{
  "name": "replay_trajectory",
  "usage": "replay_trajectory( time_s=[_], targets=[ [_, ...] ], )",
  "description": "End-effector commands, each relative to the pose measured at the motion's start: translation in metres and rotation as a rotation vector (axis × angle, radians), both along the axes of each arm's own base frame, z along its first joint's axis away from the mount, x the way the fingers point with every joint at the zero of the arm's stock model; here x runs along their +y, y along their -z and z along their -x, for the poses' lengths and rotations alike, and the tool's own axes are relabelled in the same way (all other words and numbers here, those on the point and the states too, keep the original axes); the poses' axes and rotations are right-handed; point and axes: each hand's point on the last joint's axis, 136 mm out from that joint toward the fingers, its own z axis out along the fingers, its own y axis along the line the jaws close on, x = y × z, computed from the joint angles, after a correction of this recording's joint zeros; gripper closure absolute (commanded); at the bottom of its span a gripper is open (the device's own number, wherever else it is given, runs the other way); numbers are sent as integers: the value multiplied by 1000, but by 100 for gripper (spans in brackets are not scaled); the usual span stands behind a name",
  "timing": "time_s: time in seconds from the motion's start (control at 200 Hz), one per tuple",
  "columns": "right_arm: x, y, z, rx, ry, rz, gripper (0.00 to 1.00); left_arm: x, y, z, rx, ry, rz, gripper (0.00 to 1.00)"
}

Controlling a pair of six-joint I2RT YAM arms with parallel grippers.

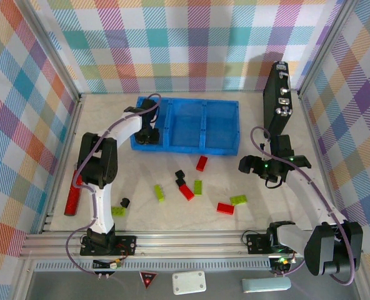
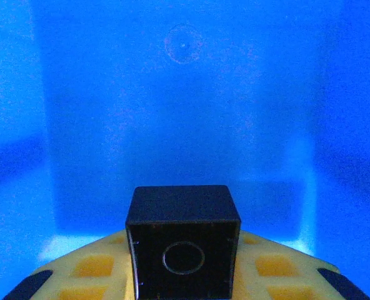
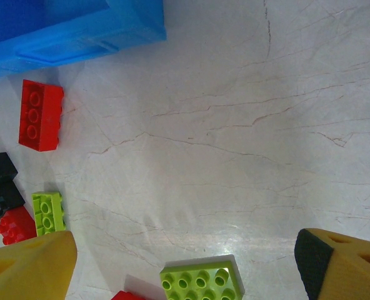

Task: Sort the legos into containers by color
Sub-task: Rotate the container at the top-center of the table.

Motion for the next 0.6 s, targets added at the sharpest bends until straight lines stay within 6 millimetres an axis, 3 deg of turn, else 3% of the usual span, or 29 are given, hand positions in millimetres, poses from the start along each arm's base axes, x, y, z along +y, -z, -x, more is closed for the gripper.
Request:
replay_trajectory(
  time_s=[0.0,0.225,0.39,0.595],
  targets=[
    [2,-5,0,-11,-18,-5,9,-1,-10,20,15,-11,16,89],
    [3,-5,-1,-8,-18,-9,9,-10,-18,20,-8,-11,22,88],
    [4,-3,-5,-5,-19,-9,9,-4,-20,-3,-47,-61,-33,86],
    [4,-6,-6,0,-27,-4,9,-12,-15,-33,-60,-74,-32,86]
  ],
)
